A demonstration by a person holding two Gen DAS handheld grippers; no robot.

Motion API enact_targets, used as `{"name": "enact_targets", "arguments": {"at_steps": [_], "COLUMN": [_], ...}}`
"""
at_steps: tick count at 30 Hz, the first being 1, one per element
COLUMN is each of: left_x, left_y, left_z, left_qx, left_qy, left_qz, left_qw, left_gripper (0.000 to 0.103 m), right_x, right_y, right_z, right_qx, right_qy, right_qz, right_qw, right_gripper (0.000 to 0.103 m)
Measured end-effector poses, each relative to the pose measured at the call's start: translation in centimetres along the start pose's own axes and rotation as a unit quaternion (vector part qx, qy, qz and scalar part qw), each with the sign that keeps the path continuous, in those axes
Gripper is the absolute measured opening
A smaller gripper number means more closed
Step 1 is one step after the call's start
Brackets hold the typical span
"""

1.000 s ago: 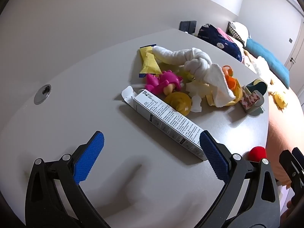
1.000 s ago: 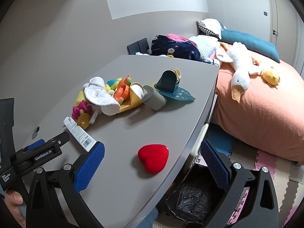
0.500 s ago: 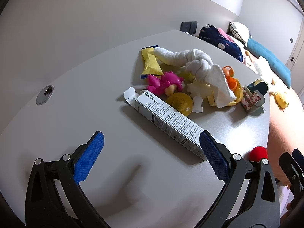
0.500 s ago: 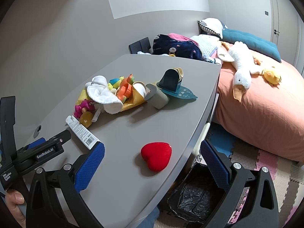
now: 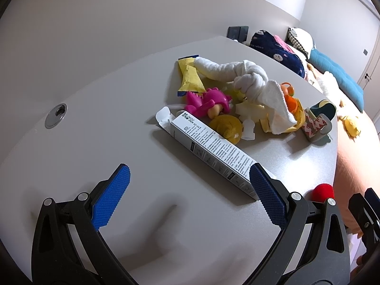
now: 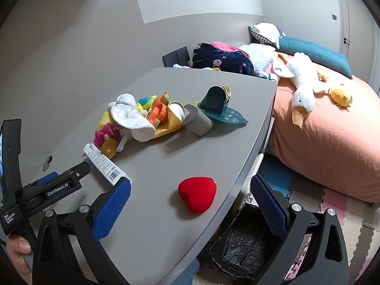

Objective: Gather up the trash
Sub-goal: 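Move the right tool toward the red heart while the left tool approaches the white box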

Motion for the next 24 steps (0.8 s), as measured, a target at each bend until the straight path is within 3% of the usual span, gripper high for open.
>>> {"name": "enact_targets", "arguments": {"at_steps": [24], "left_x": [0.37], "left_y": [-0.14], "left_z": [0.32], "left_qx": [0.007], "left_qy": [-0.002], "left_qz": [-0.005], "left_qw": [1.0000], "left_gripper": [0.097], "right_x": [0.39], "right_y": [-0.16], "right_z": [0.15], "right_qx": [0.001], "right_qy": [0.000], "right_qz": [-0.001], "right_qw": [1.000], "right_gripper": [0.100]}}
Point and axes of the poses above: each gripper's, at about its wrist camera, not at the fingertips, and z roughly the way its jaws point, x to its left, y to its top, the point moved 9 cm from there along z, roughly the way its jaws point, and after that the axes turned 3 degrees about y, right-handed, at the moved point
